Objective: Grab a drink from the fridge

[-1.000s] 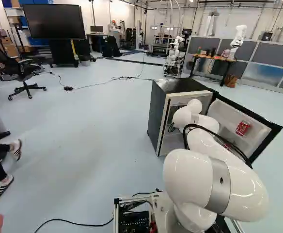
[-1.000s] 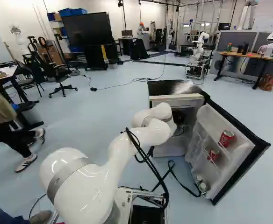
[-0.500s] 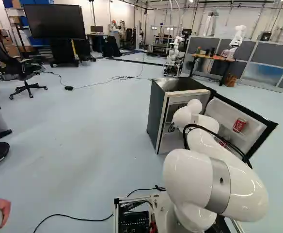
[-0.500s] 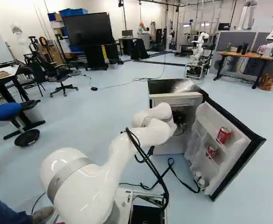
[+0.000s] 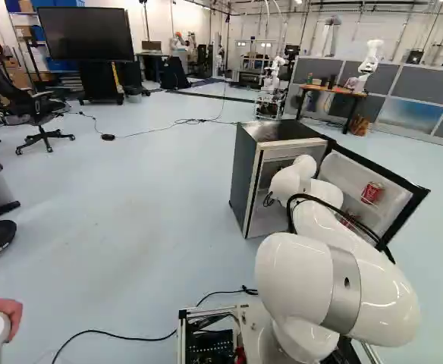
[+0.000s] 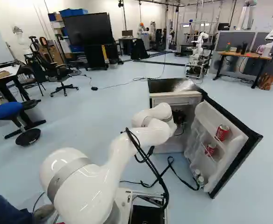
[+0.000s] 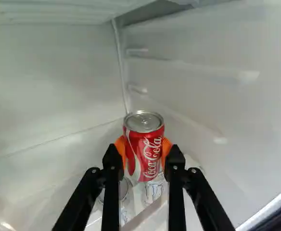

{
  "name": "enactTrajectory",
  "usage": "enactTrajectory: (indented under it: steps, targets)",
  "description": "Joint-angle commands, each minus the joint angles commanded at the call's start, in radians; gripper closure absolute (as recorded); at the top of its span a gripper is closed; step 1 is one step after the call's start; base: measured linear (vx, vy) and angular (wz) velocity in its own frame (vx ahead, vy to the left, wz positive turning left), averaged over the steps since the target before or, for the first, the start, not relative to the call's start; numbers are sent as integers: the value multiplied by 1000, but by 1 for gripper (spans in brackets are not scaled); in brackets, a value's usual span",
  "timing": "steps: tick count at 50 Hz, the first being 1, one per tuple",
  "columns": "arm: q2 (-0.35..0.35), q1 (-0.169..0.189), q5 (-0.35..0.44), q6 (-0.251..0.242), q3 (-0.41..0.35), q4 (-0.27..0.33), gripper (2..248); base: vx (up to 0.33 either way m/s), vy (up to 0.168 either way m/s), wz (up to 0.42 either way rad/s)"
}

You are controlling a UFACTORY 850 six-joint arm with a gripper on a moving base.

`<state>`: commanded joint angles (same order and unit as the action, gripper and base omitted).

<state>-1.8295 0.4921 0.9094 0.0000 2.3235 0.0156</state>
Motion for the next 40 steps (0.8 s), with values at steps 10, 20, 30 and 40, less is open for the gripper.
enactTrajectory:
  steps: [10,20,30,40]
  targets:
    - [0,0,0,0,0,0,157,-5,1,6]
    - [3,0,0,0,-4,0,157,-22,8,13]
    - [3,0,0,0,-5,0,157,0,0,0]
    - [18,0,0,0,-30,0,157,0,0,0]
